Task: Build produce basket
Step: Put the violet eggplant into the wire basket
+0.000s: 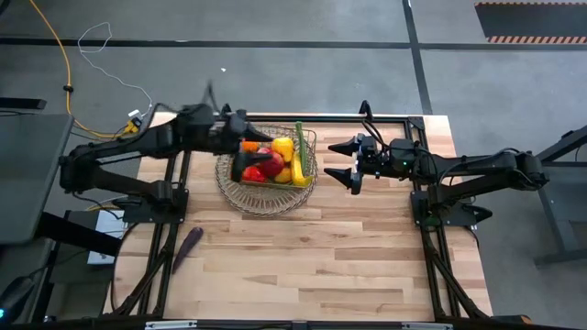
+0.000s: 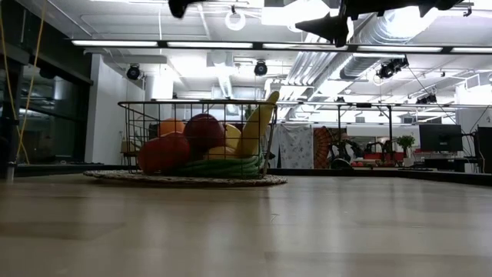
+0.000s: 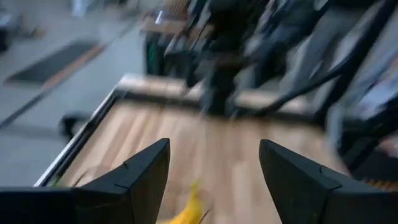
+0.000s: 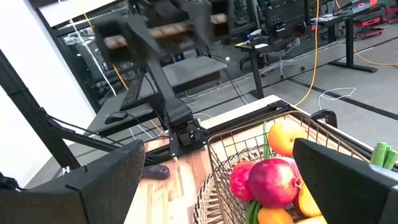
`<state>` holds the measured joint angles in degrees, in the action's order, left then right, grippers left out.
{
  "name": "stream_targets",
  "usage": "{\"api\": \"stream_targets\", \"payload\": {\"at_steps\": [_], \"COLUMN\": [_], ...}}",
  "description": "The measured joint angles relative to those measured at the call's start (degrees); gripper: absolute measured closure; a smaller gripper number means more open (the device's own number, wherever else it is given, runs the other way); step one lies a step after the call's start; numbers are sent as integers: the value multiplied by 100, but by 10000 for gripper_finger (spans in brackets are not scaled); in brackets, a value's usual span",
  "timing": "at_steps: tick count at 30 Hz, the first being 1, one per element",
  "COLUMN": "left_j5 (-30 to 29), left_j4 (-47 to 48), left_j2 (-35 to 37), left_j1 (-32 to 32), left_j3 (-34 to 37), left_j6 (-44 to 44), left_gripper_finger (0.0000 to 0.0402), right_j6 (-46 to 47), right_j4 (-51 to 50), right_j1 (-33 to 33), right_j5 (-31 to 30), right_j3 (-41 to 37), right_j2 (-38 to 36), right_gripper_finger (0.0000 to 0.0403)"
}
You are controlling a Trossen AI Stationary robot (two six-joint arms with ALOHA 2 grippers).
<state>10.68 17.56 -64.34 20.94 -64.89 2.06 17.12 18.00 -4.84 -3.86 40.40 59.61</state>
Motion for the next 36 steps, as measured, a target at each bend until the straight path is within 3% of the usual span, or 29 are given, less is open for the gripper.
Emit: {"api": "stream_targets", "payload": {"at_steps": [4,8,11,15,36], "left_j5": [329,274,124,62,63], "left_j4": [-1460,-3070,-3695,-3707,-3663], "left_j2": [629,1160,1462,1680,1707], "left_j1": [-86,-212,-278,-305,-305], "left_j3": [866,1985,2562,2863,2875], "left_j6": [534,1180,1420,1429,1382], "left_gripper_finger": [167,167,167,167,168], "right_j6": [85,-13,-168,-280,-323], "right_j4": [4,9,11,12,13], "right_j1": [0,0,0,0,0], "right_j5": [6,64,81,81,72], "right_j3": [0,0,0,0,0], "right_j2": [0,0,0,0,0], "right_gripper_finger": [4,4,4,4,4]}}
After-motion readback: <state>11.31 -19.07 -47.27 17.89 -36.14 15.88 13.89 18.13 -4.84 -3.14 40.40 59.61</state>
